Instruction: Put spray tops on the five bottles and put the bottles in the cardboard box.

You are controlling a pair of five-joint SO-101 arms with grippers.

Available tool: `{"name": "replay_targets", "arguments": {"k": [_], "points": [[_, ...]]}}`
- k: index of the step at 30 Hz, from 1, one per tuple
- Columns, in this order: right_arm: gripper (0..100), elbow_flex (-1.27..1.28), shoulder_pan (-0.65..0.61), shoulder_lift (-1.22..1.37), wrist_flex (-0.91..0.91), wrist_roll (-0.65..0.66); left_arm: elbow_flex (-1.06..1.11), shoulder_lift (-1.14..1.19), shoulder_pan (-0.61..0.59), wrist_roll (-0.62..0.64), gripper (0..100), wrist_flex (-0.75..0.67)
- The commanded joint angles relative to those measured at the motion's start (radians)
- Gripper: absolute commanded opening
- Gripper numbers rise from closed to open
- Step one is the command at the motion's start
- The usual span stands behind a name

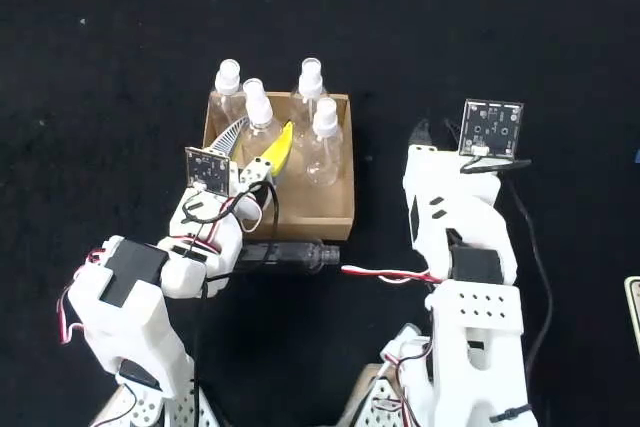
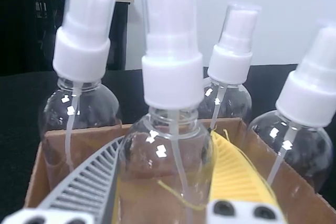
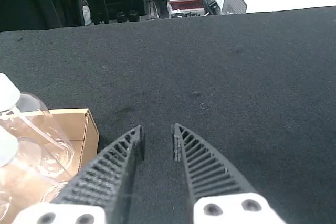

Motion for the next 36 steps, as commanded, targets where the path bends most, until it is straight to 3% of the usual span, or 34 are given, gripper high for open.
{"name": "replay_targets", "arguments": {"k": [1,4,10,16,36], "points": [[7.0,-0.007,0.025,0.002,-0.034,0.009,-0.019,-0.008,-0.008,0.005,10,0.002],[7.0,-0.007,0.025,0.002,-0.034,0.009,-0.019,-0.008,-0.008,0.012,16,0.002],[7.0,-0.007,0.025,0.002,-0.034,0.009,-0.019,-0.008,-0.008,0.008,13,0.002],[7.0,-0.007,0.025,0.002,-0.034,0.009,-0.001,-0.008,-0.010,0.012,21,0.002],[7.0,-0.007,0.025,0.002,-0.034,0.009,0.002,-0.008,-0.036,0.011,21,0.002]]}}
